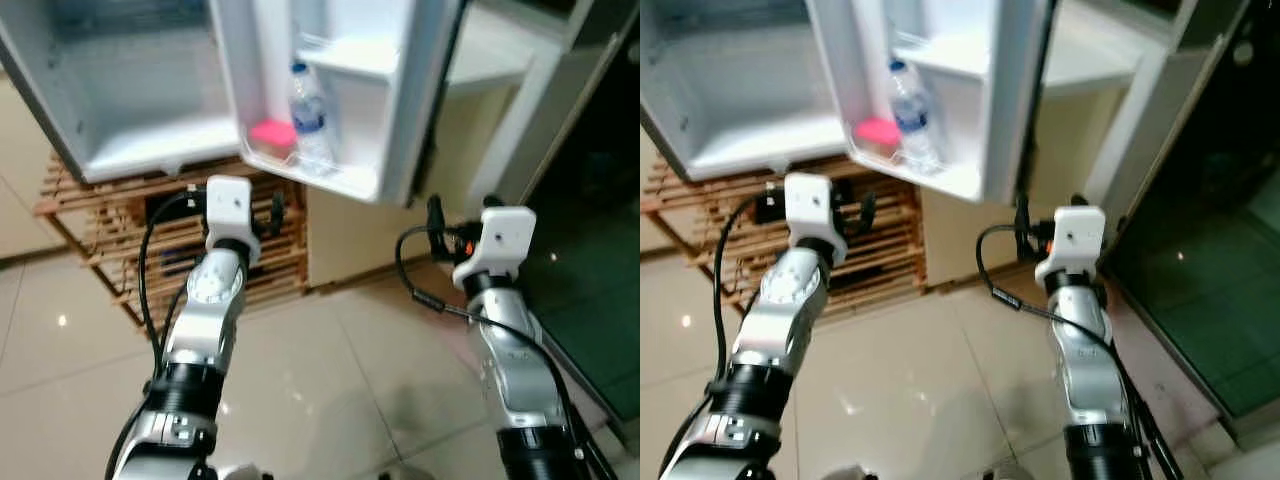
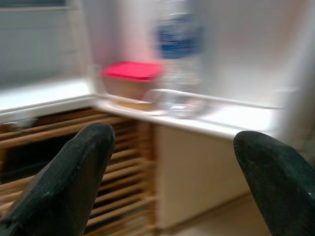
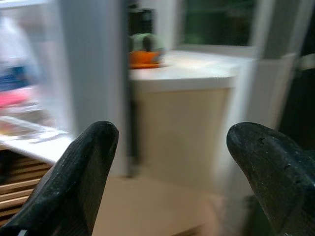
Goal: Restocking fridge
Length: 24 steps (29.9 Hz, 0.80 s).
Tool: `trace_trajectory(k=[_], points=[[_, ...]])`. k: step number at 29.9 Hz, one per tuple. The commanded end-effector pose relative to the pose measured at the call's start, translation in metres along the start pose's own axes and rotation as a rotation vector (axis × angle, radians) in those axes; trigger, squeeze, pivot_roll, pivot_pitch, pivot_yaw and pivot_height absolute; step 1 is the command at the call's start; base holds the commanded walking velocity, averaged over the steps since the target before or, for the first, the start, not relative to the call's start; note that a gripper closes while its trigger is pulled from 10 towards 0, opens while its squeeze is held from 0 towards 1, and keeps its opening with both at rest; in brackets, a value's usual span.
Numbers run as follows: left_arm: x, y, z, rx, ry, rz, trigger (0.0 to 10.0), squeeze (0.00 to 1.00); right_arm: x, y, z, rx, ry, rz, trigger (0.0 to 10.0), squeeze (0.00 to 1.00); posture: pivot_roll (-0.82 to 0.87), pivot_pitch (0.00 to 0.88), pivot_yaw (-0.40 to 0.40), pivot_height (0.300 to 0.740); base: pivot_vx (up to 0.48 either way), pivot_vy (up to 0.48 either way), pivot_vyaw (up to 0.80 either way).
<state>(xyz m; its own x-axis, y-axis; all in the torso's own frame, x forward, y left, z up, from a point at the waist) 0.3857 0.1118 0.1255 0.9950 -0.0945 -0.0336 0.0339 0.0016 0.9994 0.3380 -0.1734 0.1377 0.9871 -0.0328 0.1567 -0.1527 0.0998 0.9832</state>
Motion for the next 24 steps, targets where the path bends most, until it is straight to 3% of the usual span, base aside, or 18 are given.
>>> trace_trajectory(k=[1,9,13,17,24], points=[[0.003,0.01,-0.007,0.029,0.024,0.024,10.0,0.0,0.002,0.006,-0.001,0.0,-0.004,0.023,10.0,0.0,-0.16,0.0,0.037,0.74,0.368,0.0,0.57],[0.002,0.003,-0.019,0.05,0.095,-0.002,10.0,0.0,0.002,0.003,-0.006,-0.032,0.023,0.016,10.0,0.0,-0.16,0.0,0.033,0.74,0.296,0.0,0.54],[0.003,-0.001,-0.024,0.078,0.136,-0.023,10.0,0.0,0.004,0.005,-0.01,-0.032,0.04,0.021,10.0,0.0,-0.16,0.0,0.03,0.74,0.0,0.0,0.49],[0.0,0.01,-0.015,0.033,0.082,0.039,10.0,0.0,0.004,-0.001,-0.013,-0.016,0.051,-0.005,10.0,0.0,-0.16,0.0,0.031,0.74,0.1,0.0,0.26],[0.001,0.015,-0.012,0.062,0.073,0.054,10.0,0.0,0.001,-0.005,-0.011,-0.012,0.044,-0.015,10.0,0.0,-0.16,0.0,0.034,0.74,0.451,0.0,0.0]])
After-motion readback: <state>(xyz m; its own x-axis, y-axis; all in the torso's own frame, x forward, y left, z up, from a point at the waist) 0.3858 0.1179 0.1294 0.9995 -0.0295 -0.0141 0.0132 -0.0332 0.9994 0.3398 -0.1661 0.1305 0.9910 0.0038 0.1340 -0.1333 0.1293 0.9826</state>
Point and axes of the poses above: a point about 5 cm out from each wrist's last joint towards the gripper, its own x axis pointing out of the wrist towards the gripper, its own y axis along the axis of the wrist's last joint, z = x × y, the point moved 5 cm from there along x, pointing out of the wrist towards the gripper, and after that the axes turned 1 degree about -x, right-handed, at the moved point
